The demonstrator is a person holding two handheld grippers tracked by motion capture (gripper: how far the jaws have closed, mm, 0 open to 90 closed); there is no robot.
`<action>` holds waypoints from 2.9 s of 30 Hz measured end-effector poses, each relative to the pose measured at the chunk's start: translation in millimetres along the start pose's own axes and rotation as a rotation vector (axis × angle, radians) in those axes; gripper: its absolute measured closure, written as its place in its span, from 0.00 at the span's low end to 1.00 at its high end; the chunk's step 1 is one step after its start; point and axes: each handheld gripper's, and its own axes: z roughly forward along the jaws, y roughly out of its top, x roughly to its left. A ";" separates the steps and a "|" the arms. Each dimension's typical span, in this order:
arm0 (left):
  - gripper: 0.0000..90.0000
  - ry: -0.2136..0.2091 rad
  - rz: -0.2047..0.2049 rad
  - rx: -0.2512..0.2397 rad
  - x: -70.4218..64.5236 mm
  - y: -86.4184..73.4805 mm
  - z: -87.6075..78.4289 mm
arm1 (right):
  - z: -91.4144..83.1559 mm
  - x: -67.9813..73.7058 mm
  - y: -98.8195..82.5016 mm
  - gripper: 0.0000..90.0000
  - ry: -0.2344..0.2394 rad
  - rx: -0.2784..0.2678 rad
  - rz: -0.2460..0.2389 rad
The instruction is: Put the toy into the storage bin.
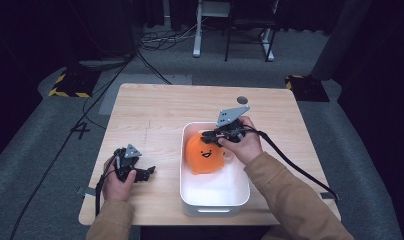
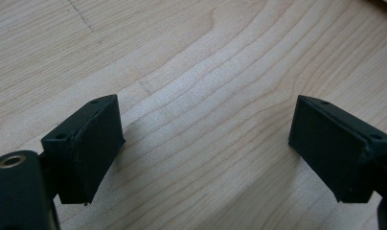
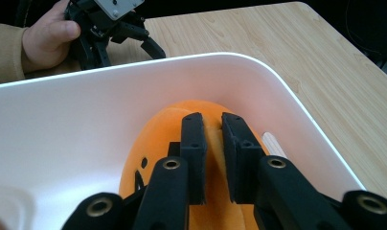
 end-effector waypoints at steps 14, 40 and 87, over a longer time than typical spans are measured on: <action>0.13 0.010 0.004 -0.001 0.2 0.1 -0.4 | -7.9 1.5 -3.5 0.71 0.002 0.022 0.014; 0.13 0.010 0.003 -0.001 0.1 0.1 -0.4 | -84.1 -15.6 -4.5 0.37 -0.154 -0.130 0.092; 0.13 0.001 0.000 0.000 0.0 0.0 0.0 | -140.9 -45.9 -144.2 0.24 -0.411 0.094 0.362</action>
